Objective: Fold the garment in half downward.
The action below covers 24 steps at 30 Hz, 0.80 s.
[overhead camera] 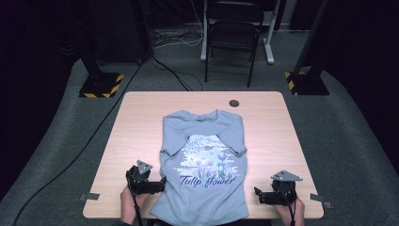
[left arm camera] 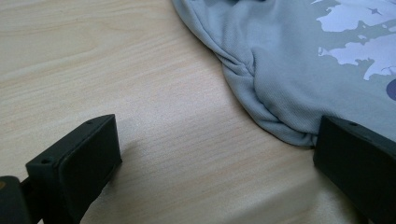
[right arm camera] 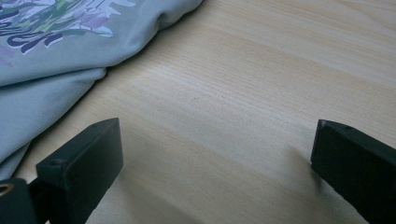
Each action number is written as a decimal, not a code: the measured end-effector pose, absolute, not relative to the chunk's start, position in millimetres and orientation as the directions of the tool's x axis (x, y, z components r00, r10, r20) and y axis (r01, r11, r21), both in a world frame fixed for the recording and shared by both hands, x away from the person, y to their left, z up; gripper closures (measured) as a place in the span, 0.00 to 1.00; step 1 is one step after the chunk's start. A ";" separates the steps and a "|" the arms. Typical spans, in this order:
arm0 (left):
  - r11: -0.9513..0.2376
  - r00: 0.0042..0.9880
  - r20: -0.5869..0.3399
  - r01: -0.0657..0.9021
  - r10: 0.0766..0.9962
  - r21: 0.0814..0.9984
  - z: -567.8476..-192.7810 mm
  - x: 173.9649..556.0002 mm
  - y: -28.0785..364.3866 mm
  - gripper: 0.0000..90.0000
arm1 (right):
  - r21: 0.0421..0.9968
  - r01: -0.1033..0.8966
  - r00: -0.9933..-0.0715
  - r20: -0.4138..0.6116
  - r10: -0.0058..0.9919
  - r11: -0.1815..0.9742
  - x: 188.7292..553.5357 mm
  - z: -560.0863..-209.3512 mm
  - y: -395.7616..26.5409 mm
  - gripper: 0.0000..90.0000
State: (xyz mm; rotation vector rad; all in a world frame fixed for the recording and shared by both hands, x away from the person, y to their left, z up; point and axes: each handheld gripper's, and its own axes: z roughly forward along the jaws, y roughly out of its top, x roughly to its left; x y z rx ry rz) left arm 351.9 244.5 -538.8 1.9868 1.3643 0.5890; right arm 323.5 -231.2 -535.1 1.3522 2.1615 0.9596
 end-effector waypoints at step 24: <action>-0.186 0.340 -0.043 0.612 0.939 0.769 -532.4 388.3 246.0 0.00 | 0.754 0.609 -0.440 0.063 0.896 0.246 368.8 -518.8 -217.7 0.02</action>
